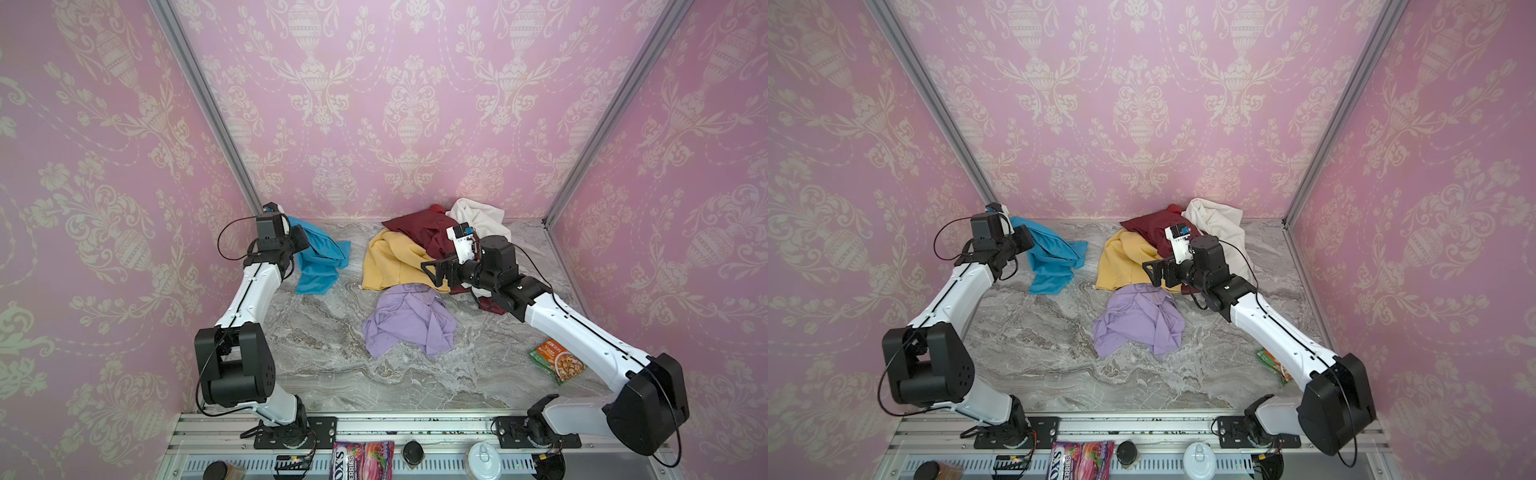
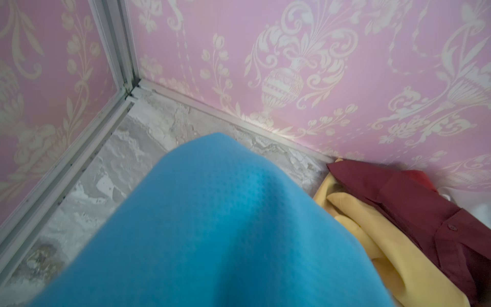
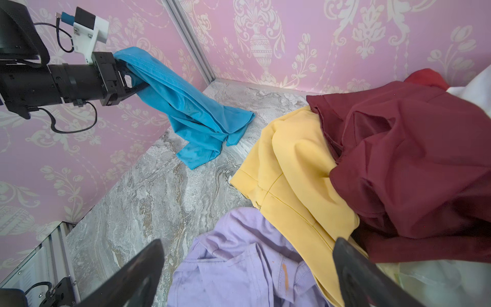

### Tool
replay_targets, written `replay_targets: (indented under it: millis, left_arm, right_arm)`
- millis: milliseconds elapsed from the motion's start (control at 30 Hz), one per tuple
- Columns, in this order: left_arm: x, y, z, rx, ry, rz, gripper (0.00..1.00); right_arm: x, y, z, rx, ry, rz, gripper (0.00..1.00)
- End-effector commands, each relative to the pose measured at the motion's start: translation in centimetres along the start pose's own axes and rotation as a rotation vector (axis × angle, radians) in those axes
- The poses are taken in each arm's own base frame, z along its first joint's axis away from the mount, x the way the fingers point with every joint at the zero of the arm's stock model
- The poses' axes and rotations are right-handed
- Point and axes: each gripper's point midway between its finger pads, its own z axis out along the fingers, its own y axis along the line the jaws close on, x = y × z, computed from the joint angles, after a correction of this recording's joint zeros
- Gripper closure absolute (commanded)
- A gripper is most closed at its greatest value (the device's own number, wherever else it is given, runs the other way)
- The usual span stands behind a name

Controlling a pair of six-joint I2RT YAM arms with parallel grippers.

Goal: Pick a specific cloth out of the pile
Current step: 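Lower the turquoise cloth onto the table and open the left gripper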

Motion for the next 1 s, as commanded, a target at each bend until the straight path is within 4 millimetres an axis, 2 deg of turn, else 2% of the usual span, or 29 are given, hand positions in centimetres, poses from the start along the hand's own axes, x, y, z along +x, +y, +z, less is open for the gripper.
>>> replay_targets:
  millis: [0, 167, 367, 433, 567, 700, 833, 967]
  left_arm:
    - [2.8, 0.6, -1.2, -0.019, 0.100, -0.039, 1.00]
    - [7.4, 1.5, -0.1, -0.101, 0.318, 0.028, 1.00]
    - [11.5, 1.9, 3.5, -0.154, 0.576, 0.081, 1.00]
    - [11.9, 2.1, 4.8, -0.173, 0.646, 0.093, 1.00]
    - [11.5, 2.0, 7.0, -0.182, 0.687, 0.093, 1.00]
    - [12.3, 2.2, 8.7, -0.201, 0.733, 0.070, 1.00]
    - [13.2, 2.8, 9.7, -0.237, 0.747, 0.059, 0.77]
    - [13.5, 4.0, 10.3, -0.299, 0.759, 0.066, 0.67]
  right_arm:
    - [-0.6, 0.7, -0.6, -0.009, -0.048, 0.020, 0.01]
    - [-0.1, 1.1, -0.3, -0.004, -0.035, 0.025, 0.01]
    - [0.3, 0.9, -0.2, 0.018, -0.016, 0.029, 0.01]
    - [0.4, 0.7, -0.2, 0.035, -0.009, 0.026, 0.01]
    - [0.7, 0.2, -0.4, 0.068, 0.010, 0.010, 0.01]
    - [1.0, -0.5, -0.8, 0.114, 0.022, -0.010, 0.00]
    - [1.0, -1.0, -0.6, 0.134, 0.025, -0.018, 0.00]
    - [1.1, -1.2, 0.0, 0.143, 0.040, -0.014, 0.00]
